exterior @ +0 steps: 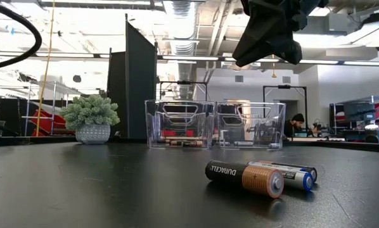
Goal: Sort batteries
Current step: Put the white battery into the right transparent bin
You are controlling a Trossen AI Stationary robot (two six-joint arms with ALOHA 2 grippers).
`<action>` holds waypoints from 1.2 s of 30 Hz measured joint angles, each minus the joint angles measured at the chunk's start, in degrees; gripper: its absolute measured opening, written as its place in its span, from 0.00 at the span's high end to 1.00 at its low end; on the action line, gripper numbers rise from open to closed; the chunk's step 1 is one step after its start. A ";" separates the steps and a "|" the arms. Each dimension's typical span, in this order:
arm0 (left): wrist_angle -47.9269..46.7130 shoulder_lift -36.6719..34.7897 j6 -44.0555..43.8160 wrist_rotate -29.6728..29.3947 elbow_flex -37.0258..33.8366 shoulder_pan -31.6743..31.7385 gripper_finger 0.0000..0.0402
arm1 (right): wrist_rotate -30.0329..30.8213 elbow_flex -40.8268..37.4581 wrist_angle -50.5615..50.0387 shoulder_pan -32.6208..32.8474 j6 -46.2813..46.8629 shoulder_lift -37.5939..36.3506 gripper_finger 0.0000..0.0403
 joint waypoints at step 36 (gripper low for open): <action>2.45 0.22 5.12 -16.22 2.98 21.34 0.91 | -0.02 0.02 -19.16 11.58 8.93 0.00 0.80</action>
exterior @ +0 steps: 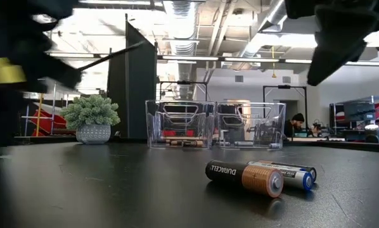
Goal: Sort batteries
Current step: Put the white battery into the right transparent bin
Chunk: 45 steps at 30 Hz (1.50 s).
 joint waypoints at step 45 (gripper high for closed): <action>14.39 12.65 50.14 10.46 49.95 51.65 0.91 | -0.04 0.00 -0.51 -6.70 3.66 0.00 0.80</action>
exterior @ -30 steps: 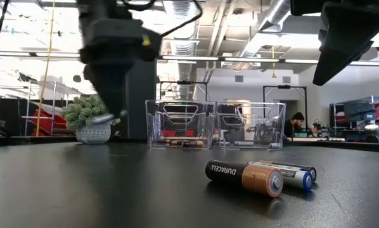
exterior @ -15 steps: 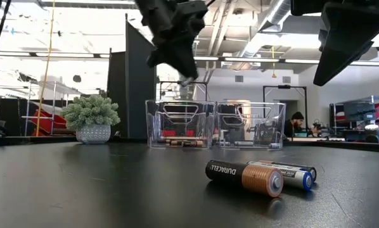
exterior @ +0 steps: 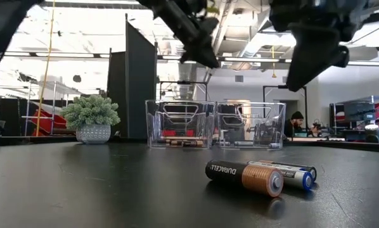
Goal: Sort batteries
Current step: Put the white battery into the right transparent bin
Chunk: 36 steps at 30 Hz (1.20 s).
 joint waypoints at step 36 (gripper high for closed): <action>-4.36 32.44 10.56 3.87 25.01 2.09 0.88 | 1.53 0.00 -0.13 -1.11 13.95 0.00 0.80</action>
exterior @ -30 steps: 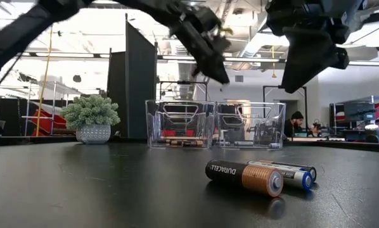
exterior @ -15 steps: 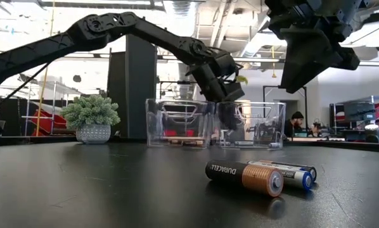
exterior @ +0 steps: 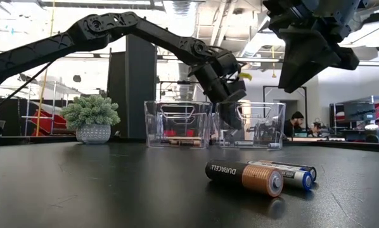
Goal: Sort batteries
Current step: Put the white battery into the right transparent bin
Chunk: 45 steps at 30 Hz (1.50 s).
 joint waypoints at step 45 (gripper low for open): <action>-15.88 -46.16 -26.45 -20.04 -33.54 -9.54 0.80 | 0.47 0.00 -1.20 1.86 -7.51 0.00 0.80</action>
